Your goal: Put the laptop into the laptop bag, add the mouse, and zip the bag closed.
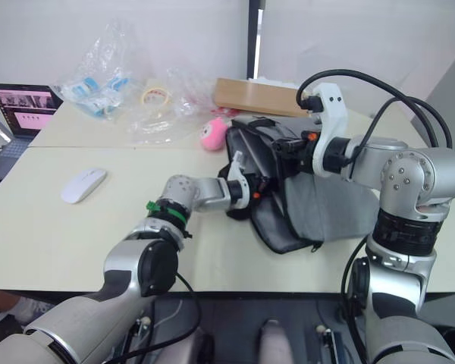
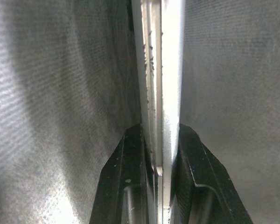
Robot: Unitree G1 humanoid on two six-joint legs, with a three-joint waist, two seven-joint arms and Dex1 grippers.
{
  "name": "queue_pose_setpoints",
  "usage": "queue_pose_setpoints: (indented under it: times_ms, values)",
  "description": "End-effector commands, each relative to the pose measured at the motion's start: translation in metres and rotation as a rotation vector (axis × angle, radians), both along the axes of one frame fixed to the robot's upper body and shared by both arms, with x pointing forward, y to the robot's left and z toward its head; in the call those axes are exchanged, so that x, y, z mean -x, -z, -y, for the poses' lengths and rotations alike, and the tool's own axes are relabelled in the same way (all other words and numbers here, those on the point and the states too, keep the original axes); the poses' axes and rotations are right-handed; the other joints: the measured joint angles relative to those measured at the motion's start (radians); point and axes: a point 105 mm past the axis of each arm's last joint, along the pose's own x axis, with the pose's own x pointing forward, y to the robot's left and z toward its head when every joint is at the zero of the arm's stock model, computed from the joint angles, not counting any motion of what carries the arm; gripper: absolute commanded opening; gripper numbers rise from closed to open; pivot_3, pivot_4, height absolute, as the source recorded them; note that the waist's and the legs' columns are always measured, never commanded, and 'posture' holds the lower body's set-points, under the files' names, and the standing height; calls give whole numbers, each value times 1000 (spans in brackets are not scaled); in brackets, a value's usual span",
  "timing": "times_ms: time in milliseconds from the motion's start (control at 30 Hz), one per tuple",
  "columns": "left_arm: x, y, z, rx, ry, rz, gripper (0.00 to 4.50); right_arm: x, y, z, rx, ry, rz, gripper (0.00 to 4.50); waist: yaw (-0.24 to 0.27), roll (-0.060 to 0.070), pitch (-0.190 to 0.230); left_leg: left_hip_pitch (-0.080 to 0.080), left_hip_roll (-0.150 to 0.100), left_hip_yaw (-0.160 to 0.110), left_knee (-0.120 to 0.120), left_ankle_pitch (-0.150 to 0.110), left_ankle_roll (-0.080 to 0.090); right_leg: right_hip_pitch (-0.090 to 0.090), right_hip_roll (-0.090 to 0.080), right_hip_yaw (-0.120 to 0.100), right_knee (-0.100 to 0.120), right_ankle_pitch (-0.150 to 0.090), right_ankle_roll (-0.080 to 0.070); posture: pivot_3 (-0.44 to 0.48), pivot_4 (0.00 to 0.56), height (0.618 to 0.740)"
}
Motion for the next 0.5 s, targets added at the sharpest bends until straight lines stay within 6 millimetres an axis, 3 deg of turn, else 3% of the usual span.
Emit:
queue_pose_setpoints:
  times_ms: [33,100,300,400,500]
  values:
    - [8,-37,25,113,73,91,262,6,-15,-4,-14,-31,68,0,0,0,0,0,0,0,0,0,0,0,0,0,0,0,0,0,150,740]
    - [8,-36,22,102,78,102,1288,6,-14,-3,-15,-27,66,0,0,0,0,0,0,0,0,0,0,0,0,0,0,0,0,0,150,740]
    - [10,-37,17,92,106,122,3234,5,-12,-3,-12,-29,60,0,-1,0,0,0,0,0,0,0,0,0,0,0,0,0,0,0,150,740]
    - [11,-33,3,44,127,140,4275,3,-10,-2,-9,-30,58,0,-1,0,0,0,0,0,0,0,0,0,0,0,0,0,0,0,150,740]
    - [11,-29,-16,-7,137,158,4459,2,-9,-2,-8,-31,58,0,-6,0,0,0,0,0,0,0,0,0,0,0,1,0,0,0,150,740]
